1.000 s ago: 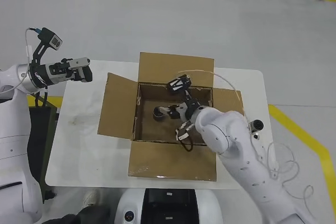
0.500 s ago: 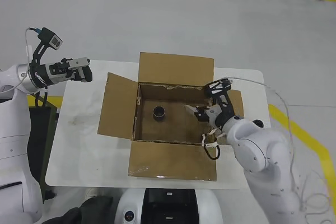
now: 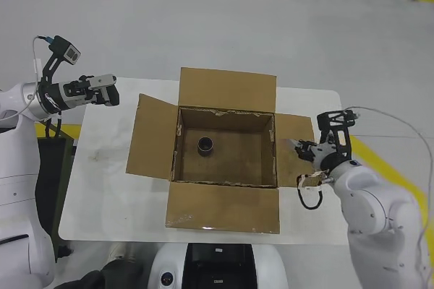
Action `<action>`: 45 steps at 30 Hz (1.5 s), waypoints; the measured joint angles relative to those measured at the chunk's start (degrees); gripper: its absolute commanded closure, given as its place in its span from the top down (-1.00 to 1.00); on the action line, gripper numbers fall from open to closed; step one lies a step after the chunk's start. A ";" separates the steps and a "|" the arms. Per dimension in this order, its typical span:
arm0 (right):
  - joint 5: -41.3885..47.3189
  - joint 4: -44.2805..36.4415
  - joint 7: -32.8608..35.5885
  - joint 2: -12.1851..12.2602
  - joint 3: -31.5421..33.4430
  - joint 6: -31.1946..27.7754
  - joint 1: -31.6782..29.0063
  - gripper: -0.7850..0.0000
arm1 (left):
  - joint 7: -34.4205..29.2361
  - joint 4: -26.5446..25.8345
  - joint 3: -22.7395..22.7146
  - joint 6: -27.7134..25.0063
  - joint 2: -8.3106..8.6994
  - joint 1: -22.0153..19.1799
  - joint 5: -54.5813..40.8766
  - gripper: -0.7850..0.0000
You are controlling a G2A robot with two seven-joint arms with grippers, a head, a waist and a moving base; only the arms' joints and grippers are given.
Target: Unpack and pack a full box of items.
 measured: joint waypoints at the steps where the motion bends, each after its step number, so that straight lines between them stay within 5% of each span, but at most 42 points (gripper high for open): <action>1: -0.11 -0.03 0.10 0.08 0.71 -0.11 -0.45 0.96 | 0.00 0.00 0.00 0.00 0.00 0.00 0.00 1.00; 24: 0.46 4.14 1.76 1.43 12.84 0.35 -9.32 0.93 | 0.00 0.00 0.00 0.00 0.00 0.00 0.00 1.00; 45: 0.74 16.06 1.41 1.91 11.83 0.78 -8.27 0.67 | 0.00 0.00 0.00 0.00 0.00 0.00 0.00 1.00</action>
